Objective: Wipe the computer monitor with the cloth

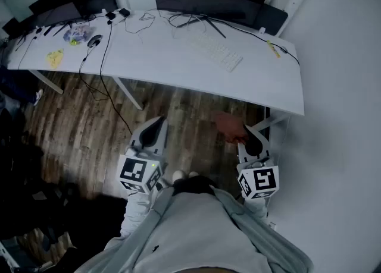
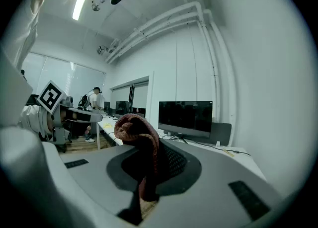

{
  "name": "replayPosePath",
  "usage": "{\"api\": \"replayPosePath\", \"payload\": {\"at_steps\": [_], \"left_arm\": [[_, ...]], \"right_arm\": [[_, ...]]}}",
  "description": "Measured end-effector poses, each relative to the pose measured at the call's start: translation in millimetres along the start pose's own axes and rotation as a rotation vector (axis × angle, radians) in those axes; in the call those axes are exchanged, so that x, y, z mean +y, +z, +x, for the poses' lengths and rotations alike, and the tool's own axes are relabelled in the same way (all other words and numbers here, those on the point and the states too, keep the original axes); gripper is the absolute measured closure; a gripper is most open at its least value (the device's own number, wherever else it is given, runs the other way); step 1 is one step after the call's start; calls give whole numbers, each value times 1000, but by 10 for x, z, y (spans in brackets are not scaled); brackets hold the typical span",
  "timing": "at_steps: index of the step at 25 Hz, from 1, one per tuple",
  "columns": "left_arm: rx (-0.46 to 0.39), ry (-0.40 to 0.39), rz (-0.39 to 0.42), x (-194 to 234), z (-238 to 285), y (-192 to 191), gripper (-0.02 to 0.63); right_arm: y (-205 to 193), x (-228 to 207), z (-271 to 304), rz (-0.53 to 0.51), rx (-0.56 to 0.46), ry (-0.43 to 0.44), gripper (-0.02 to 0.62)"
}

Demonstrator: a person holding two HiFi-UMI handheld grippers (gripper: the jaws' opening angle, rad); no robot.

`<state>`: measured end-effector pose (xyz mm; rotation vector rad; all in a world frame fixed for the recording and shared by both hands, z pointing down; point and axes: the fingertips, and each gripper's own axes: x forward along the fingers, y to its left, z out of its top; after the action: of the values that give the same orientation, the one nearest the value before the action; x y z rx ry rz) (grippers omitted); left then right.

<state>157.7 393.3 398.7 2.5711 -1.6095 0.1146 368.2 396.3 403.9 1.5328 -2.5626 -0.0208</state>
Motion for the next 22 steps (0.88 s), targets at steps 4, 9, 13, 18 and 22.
{"api": "replayPosePath", "payload": {"at_steps": [4, 9, 13, 18, 22], "left_arm": [[9, 12, -2, -62, -28, -28, 584], [6, 31, 4, -149, 41, -16, 584], [0, 57, 17, -212, 41, -14, 584], [4, 88, 12, -242, 23, -73, 584], [7, 111, -4, -128, 64, -110, 584]], "right_arm": [[-43, -62, -79, 23, 11, -2, 560], [-89, -214, -125, 29, 12, 3, 559], [-128, -294, -134, 31, 1, 20, 560], [-226, -372, -67, 48, 6, 40, 560], [-268, -341, 94, 57, 16, 69, 559]]}}
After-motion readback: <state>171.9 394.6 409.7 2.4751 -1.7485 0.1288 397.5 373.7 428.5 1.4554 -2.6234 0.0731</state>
